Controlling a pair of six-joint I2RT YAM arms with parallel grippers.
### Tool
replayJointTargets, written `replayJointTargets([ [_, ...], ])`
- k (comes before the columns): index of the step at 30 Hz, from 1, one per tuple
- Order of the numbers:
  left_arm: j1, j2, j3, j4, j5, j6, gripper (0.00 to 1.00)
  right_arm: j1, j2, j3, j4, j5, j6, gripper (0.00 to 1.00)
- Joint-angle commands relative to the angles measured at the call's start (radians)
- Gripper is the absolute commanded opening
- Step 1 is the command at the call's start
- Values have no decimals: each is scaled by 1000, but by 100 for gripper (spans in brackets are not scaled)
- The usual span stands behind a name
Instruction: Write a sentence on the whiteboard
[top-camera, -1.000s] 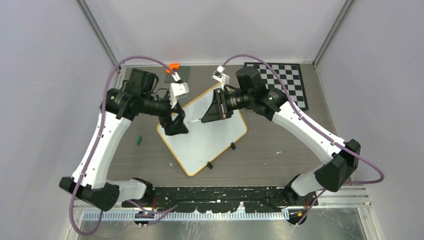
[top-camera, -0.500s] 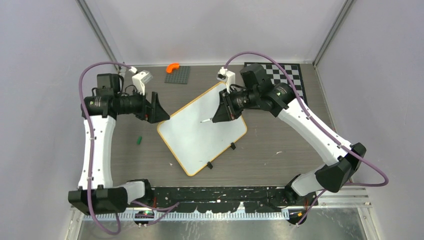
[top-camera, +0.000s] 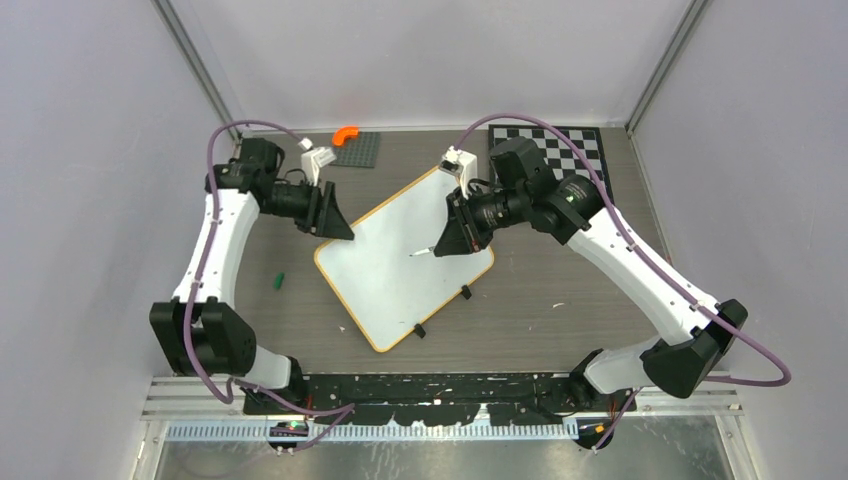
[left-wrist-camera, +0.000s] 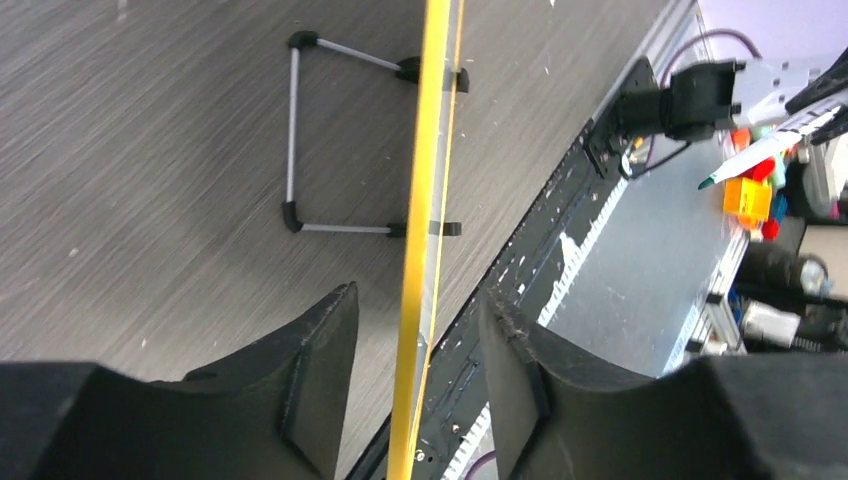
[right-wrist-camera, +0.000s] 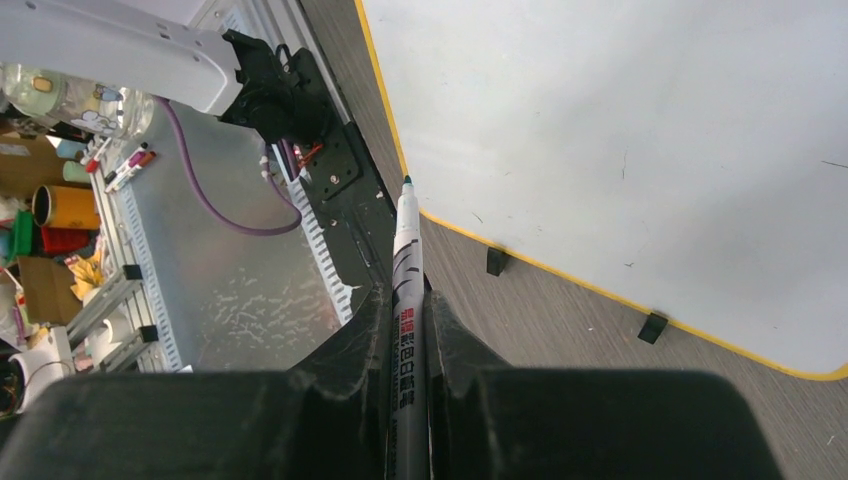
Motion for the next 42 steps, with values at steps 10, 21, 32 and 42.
replayJointTargets([
  [10, -268, 116, 87, -26, -42, 90, 12, 6, -51, -10, -23, -24, -46, 0],
  [21, -405, 280, 220, -111, -88, 158, 3, 7, -72, -40, -29, -30, -50, 0],
  [32, -254, 45, 167, -65, -35, 54, 64, 58, -44, 57, -34, 147, -66, 0],
  [42, -91, -203, -126, 166, -50, -130, 68, 272, 27, 139, 40, 447, -186, 0],
])
